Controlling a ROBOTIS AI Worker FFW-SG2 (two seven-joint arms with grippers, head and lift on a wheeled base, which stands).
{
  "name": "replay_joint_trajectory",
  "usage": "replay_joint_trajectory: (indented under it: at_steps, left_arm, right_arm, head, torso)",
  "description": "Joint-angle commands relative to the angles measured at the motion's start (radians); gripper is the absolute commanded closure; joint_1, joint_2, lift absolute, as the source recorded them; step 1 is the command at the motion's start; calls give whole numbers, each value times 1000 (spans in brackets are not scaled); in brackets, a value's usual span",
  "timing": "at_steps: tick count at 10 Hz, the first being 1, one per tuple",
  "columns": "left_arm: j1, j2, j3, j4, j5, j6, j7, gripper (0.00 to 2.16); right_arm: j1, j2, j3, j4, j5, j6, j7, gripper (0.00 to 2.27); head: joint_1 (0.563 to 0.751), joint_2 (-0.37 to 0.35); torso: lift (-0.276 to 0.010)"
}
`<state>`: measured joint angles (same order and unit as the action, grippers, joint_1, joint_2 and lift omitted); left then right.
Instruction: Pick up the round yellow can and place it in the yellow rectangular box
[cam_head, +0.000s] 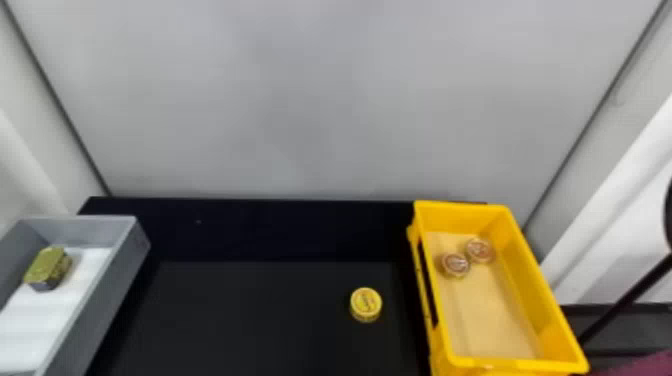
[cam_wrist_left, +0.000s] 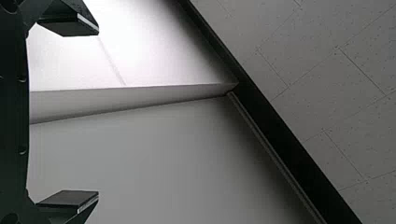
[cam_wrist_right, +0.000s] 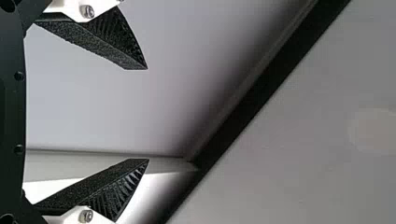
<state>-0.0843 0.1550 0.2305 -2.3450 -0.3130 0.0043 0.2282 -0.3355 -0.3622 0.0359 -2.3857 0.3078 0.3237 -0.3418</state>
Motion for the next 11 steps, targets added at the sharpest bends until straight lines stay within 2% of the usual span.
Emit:
replay_joint_trajectory:
  at_steps: [1,2,3,4,5,8,10,11]
  left_arm:
    - [23,2,41,-22,3,8,-10,53]
    - [9,2,21,-16,3,8,-12,53]
    - [-5,0,1,-5,3,5,-10,53]
    - [-2,-2,1,-4,3,5,-10,53]
    - [-2,-3,3,-2,3,2,-10,53]
    - [-26,-12,-33,29,11,-17,-10,53]
    - [-38,-18,-48,42,17,-27,-10,53]
    - [-43,-21,-56,49,18,-30,-9,53]
  right_arm:
    - [-155,85,-31,-1,-200,543,161,68]
    - [-254,91,-77,2,-196,852,340,65]
    - [-324,48,-85,53,-180,1054,518,59]
    - [-352,6,-42,149,-187,1101,633,58]
    - [-350,-11,-11,250,-236,1097,672,58]
    - [-295,11,-2,456,-239,1056,822,58]
    - [-283,17,47,588,-239,1012,914,58]
    - [-283,34,73,655,-228,981,948,58]
  head:
    - [694,-56]
    - [694,-56]
    - [694,-56]
    - [694,-56]
    - [694,-56]
    - [694,-56]
    - [694,-56]
    - [694,-56]
  torso:
    - [0]
    - [0]
    - [0]
    - [0]
    - [0]
    - [0]
    - [0]
    - [0]
